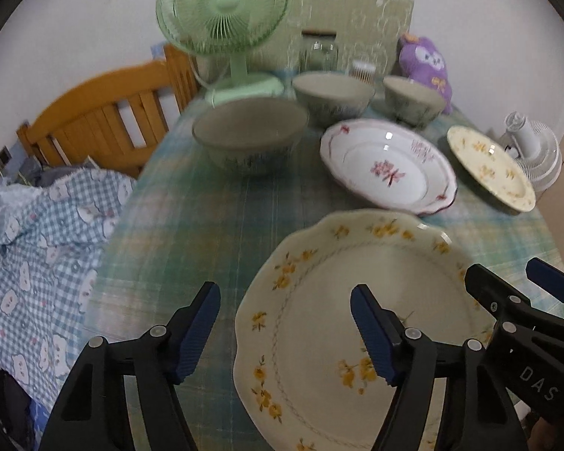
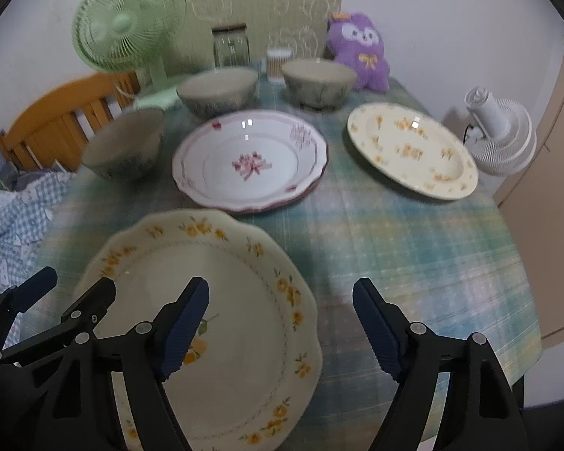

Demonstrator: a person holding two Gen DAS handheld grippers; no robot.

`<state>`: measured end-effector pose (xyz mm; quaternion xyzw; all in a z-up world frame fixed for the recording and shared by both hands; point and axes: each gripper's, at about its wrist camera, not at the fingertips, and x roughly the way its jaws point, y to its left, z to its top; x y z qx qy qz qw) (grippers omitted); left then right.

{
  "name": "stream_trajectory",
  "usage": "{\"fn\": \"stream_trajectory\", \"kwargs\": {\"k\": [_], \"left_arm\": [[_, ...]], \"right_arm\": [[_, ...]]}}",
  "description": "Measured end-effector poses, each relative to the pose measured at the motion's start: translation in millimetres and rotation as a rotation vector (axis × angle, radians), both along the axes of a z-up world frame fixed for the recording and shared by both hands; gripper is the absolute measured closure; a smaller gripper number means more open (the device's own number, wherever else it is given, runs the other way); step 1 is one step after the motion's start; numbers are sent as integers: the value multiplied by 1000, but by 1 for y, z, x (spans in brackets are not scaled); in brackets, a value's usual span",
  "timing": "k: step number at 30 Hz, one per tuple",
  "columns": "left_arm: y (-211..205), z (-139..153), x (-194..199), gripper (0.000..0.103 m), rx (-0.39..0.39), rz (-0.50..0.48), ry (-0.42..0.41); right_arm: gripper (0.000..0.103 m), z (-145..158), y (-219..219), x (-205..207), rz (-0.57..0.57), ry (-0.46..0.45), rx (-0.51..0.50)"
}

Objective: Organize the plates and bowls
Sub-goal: 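Close both grippers on the floral plate rim and lift it, then carry the held floral plate over the other yellow-floral plate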

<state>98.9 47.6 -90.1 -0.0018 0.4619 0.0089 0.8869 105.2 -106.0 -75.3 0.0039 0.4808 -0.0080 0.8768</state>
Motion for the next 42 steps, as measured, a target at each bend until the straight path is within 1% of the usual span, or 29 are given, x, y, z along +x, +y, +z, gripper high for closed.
{"fn": "stream_trajectory", "kwargs": {"k": [3, 5, 8, 11, 14, 19, 22, 26, 28, 34, 39, 42], "left_arm": [[4, -13, 8, 31, -13, -6, 43], [4, -20, 12, 33, -19, -14, 73], [5, -31, 17, 36, -31, -31, 110], [7, -35, 21, 39, -36, -39, 131], [9, -39, 24, 40, -39, -45, 151], [12, -39, 26, 41, -62, -58, 163], [9, -39, 28, 40, -52, -58, 166], [7, -38, 28, 41, -72, -61, 194], [1, -36, 28, 41, -75, -80, 201], [-29, -20, 28, 41, -67, -136, 177], [-59, -15, 30, 41, -66, -147, 164], [-83, -16, 29, 41, -58, -145, 172]], "right_arm": [[25, -14, 2, 7, -18, 48, -7], [30, -24, 2, 11, -31, 82, -8], [33, -36, 3, 16, -48, 135, -5], [34, -42, 4, 18, -58, 169, -7], [37, -47, 7, 20, -61, 196, -6], [37, -47, 6, 22, -82, 212, -2], [37, -47, 6, 23, -94, 222, -3], [37, -45, 1, 19, -123, 249, -5], [37, -41, -6, 16, -146, 251, 4], [37, -27, -35, 9, -197, 233, 4], [37, -23, -68, 9, -202, 217, 4], [37, -24, -93, 12, -200, 224, 17]]}}
